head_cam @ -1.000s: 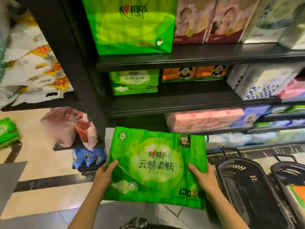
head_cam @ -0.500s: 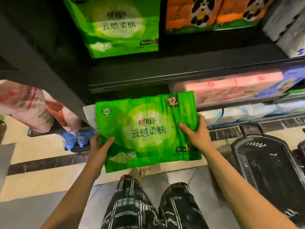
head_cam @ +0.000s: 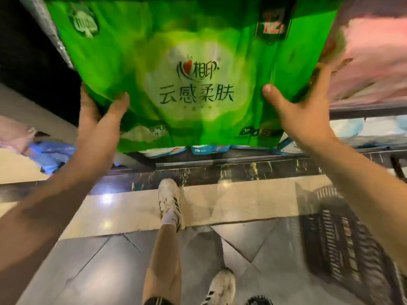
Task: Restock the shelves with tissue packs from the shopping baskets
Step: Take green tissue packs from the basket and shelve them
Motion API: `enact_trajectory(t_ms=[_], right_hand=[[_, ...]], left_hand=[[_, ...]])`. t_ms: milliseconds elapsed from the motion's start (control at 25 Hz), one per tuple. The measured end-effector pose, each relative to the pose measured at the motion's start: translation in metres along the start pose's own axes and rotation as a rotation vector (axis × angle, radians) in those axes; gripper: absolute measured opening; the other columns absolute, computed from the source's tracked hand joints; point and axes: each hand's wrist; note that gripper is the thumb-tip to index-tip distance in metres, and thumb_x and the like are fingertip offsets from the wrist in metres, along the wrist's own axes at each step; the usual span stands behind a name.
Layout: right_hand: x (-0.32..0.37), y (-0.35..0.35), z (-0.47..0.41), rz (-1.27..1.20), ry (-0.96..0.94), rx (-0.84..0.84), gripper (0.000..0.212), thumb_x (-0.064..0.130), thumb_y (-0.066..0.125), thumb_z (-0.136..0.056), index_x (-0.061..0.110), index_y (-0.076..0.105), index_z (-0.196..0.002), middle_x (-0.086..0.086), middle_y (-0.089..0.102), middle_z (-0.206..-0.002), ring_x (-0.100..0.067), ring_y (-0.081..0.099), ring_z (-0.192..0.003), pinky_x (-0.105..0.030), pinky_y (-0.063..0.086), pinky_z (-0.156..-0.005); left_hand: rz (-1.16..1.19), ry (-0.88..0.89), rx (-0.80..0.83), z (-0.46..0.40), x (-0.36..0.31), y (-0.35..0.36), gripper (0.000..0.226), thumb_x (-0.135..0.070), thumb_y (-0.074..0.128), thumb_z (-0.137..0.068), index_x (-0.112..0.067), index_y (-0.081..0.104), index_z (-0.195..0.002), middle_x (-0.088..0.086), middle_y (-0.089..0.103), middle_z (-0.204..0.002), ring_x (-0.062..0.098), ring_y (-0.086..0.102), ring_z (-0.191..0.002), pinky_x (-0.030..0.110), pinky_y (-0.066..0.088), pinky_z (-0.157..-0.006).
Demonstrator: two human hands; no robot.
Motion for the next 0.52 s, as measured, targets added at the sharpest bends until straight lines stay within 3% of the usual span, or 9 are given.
enact_trajectory(t_ms=[80, 160, 280, 360, 520], right_hand=[[-0.004, 0.011, -0.018, 0.015, -0.037, -0.016, 0.057, 0.024, 0.077, -0.088, 0.008, 0.035, -0.123, 0.004, 0.058, -0.116, 0.007, 0.06, -0.104, -0.019, 0.049, -0.094], [-0.001, 0.017, -0.034, 0.058, -0.063, -0.032, 0.049, 0.026, 0.075, -0.09, 0.01, 0.037, -0.117, 0.007, 0.057, -0.106, 0.012, 0.058, -0.092, -0.017, 0.049, -0.086], [0.011, 0.02, -0.052, 0.117, -0.064, -0.093, 0.041, 0.033, 0.074, -0.089, 0.021, 0.039, -0.106, 0.01, 0.055, -0.102, 0.01, 0.057, -0.092, -0.018, 0.048, -0.087], [0.014, 0.026, -0.061, 0.097, -0.05, -0.115, 0.042, 0.033, 0.075, -0.088, 0.023, 0.039, -0.107, 0.013, 0.055, -0.107, 0.01, 0.057, -0.099, -0.024, 0.049, -0.096], [0.005, 0.056, -0.083, 0.047, 0.008, -0.177, 0.038, 0.027, 0.079, -0.083, 0.022, 0.05, -0.105, 0.018, 0.06, -0.104, 0.002, 0.063, -0.097, -0.031, 0.05, -0.102]], left_hand=[[0.058, -0.074, -0.08, -0.03, -0.004, 0.007, 0.064, -0.04, 0.076, -0.079, -0.026, 0.054, -0.137, -0.019, 0.072, -0.116, 0.006, 0.065, -0.114, 0.033, 0.049, -0.103], [0.021, -0.124, -0.117, -0.046, -0.012, 0.013, 0.067, -0.054, 0.081, -0.069, -0.035, 0.061, -0.13, -0.024, 0.071, -0.112, 0.001, 0.065, -0.111, 0.033, 0.045, -0.107], [-0.029, -0.086, -0.123, -0.054, -0.015, 0.015, 0.059, -0.046, 0.076, -0.082, -0.036, 0.055, -0.137, -0.028, 0.069, -0.114, -0.007, 0.063, -0.108, 0.021, 0.045, -0.101], [-0.054, -0.012, -0.107, -0.06, -0.015, 0.015, 0.067, -0.041, 0.072, -0.087, -0.034, 0.043, -0.148, -0.024, 0.064, -0.128, -0.009, 0.06, -0.112, 0.017, 0.046, -0.099], [-0.076, 0.12, -0.025, -0.101, -0.014, 0.025, 0.087, -0.027, 0.072, -0.086, -0.021, 0.019, -0.156, -0.013, 0.059, -0.135, 0.0, 0.059, -0.12, 0.019, 0.049, -0.097]])
Point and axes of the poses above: each hand's wrist, its own z-axis away from the middle knuckle, its own y-axis out of the palm, x = y × z
